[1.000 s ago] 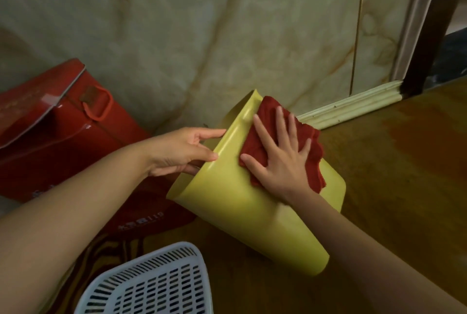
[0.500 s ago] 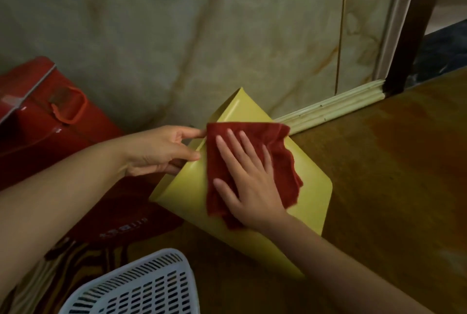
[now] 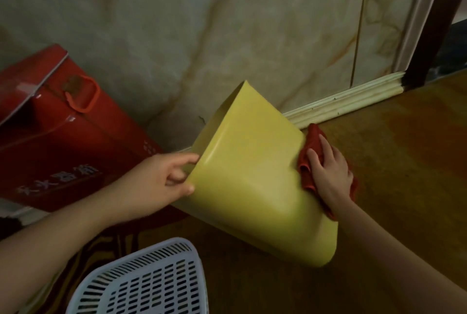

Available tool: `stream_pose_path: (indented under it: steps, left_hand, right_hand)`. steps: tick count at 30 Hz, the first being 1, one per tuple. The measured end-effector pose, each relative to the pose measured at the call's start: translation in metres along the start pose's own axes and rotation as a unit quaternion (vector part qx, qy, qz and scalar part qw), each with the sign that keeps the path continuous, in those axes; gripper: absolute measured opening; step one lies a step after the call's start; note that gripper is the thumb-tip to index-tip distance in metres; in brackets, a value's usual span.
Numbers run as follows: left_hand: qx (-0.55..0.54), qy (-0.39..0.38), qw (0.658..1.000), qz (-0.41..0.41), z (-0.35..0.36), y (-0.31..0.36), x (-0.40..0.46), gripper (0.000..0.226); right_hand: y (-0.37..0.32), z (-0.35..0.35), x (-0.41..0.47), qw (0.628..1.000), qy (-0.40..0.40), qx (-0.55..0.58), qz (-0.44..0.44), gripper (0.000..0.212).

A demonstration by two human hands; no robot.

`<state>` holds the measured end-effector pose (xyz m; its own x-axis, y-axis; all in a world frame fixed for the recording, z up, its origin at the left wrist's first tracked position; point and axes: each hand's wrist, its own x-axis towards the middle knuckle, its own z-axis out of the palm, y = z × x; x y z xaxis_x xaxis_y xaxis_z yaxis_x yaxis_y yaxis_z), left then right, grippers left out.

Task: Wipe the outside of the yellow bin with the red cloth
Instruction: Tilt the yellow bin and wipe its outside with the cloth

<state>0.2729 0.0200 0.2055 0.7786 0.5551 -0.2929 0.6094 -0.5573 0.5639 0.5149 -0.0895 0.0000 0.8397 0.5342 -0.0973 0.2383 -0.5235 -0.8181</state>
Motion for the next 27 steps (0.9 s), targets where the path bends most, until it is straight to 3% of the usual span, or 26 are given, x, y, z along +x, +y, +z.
stream_pose_path:
  steps: [3, 6, 9, 11, 15, 17, 20, 22, 24, 27]
  left_hand:
    - [0.032, 0.028, 0.999, 0.023, -0.002, 0.035, 0.023, 0.044]
    - [0.024, 0.044, 0.998, 0.028, -0.003, 0.076, 0.05, 0.04]
    - [-0.022, 0.013, 1.0, 0.005, -0.004, 0.105, 0.074, 0.033]
    - [-0.023, 0.014, 0.999, -0.018, -0.006, 0.112, 0.086, 0.031]
    - [-0.025, 0.037, 0.998, -0.048, -0.017, 0.108, 0.102, 0.032]
    - [-0.033, 0.05, 0.997, -0.04, -0.019, 0.108, 0.109, 0.032]
    - [-0.019, 0.069, 0.997, 0.037, -0.015, 0.114, 0.114, 0.029]
    - [0.076, 0.039, 0.993, 0.086, -0.012, 0.103, 0.102, 0.019]
    - [0.178, 0.032, 0.98, 0.079, -0.012, 0.076, 0.08, 0.028]
    - [0.184, 0.076, 0.977, 0.077, -0.013, 0.06, 0.059, 0.038]
  right_hand:
    - [-0.025, -0.008, -0.016, 0.998, -0.012, 0.053, 0.033, 0.058]
    - [-0.08, -0.02, -0.03, 0.993, -0.038, 0.098, -0.05, 0.065]
    - [-0.111, -0.035, -0.034, 0.985, 0.03, 0.097, -0.139, 0.06]
    - [-0.103, -0.042, -0.036, 0.976, 0.071, 0.078, -0.191, 0.056]
    - [-0.035, -0.036, -0.05, 0.952, 0.063, -0.008, -0.299, 0.063]
    - [0.002, -0.03, -0.058, 0.956, 0.053, -0.003, -0.287, 0.063]
    - [0.031, -0.028, -0.059, 0.969, 0.048, 0.066, -0.235, 0.062]
    - [0.034, -0.029, -0.055, 0.969, 0.045, 0.078, -0.229, 0.061]
    - [0.032, -0.029, -0.052, 0.969, 0.036, 0.071, -0.233, 0.059]
    - [0.018, -0.034, -0.04, 0.98, 0.005, 0.072, -0.183, 0.055]
